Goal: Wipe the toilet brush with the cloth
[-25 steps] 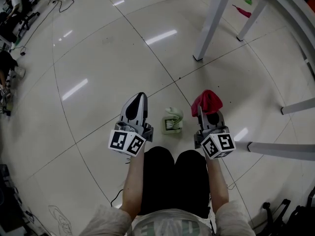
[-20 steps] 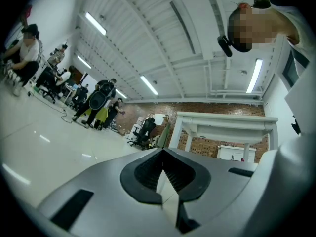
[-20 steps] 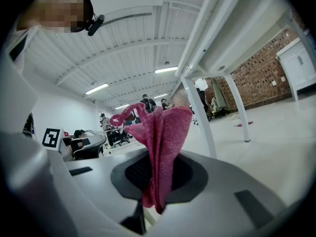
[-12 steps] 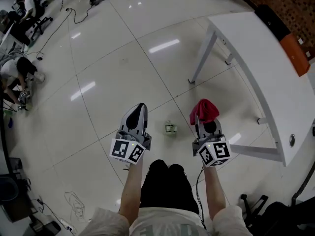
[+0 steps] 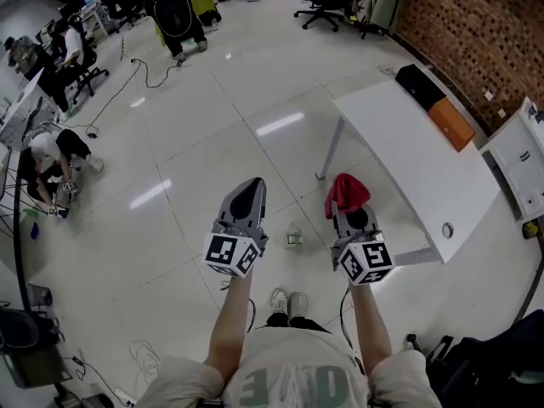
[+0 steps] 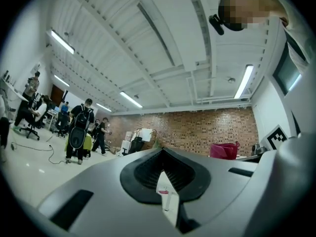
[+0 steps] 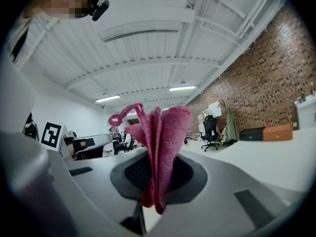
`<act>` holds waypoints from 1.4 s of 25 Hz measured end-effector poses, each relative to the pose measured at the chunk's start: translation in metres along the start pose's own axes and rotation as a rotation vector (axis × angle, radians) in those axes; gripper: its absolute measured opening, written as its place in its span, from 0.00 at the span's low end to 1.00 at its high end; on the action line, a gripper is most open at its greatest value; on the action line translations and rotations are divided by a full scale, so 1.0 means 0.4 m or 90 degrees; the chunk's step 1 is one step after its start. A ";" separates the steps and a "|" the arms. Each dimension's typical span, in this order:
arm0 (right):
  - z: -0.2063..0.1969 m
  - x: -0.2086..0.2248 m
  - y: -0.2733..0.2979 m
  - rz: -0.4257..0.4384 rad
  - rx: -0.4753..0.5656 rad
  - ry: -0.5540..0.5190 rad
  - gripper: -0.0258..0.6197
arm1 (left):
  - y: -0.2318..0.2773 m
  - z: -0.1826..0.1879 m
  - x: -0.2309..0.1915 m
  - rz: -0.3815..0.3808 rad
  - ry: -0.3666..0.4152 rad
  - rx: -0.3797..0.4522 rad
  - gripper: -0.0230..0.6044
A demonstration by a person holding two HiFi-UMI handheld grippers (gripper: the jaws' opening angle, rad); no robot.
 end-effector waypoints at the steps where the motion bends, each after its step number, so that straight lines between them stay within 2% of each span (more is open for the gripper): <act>1: -0.004 -0.008 -0.007 -0.003 0.000 0.005 0.09 | -0.013 0.001 0.000 -0.003 -0.001 0.000 0.04; 6: -0.050 -0.064 -0.067 -0.010 -0.012 0.018 0.09 | -0.093 -0.003 -0.001 -0.002 -0.024 0.012 0.04; 10: -0.062 -0.116 -0.131 -0.006 -0.009 0.019 0.09 | -0.160 0.029 0.037 -0.007 -0.029 0.035 0.04; 14: -0.065 -0.192 -0.289 0.007 0.008 0.009 0.09 | -0.320 0.054 0.136 -0.005 -0.017 0.040 0.04; 20: -0.100 -0.277 -0.605 0.010 0.024 0.009 0.09 | -0.592 0.086 0.337 0.007 -0.005 0.058 0.04; 24: -0.128 -0.349 -0.803 0.008 0.025 0.016 0.09 | -0.772 0.101 0.467 0.008 0.006 0.047 0.04; 29: -0.147 -0.448 -0.979 0.006 0.006 0.030 0.09 | -0.935 0.113 0.557 0.024 -0.003 0.023 0.04; 35: -0.113 -0.543 -1.097 0.013 0.022 -0.007 0.09 | -1.030 0.155 0.630 0.012 -0.016 0.046 0.04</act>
Point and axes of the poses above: the fingertips, and each gripper's own axes: y forward along the fingers, x to its right, z out of its top, the point moved 5 cm from there along -y, backward along the fingers, and after that the axes turned 4 degrees about y, right-handed, at the moved point
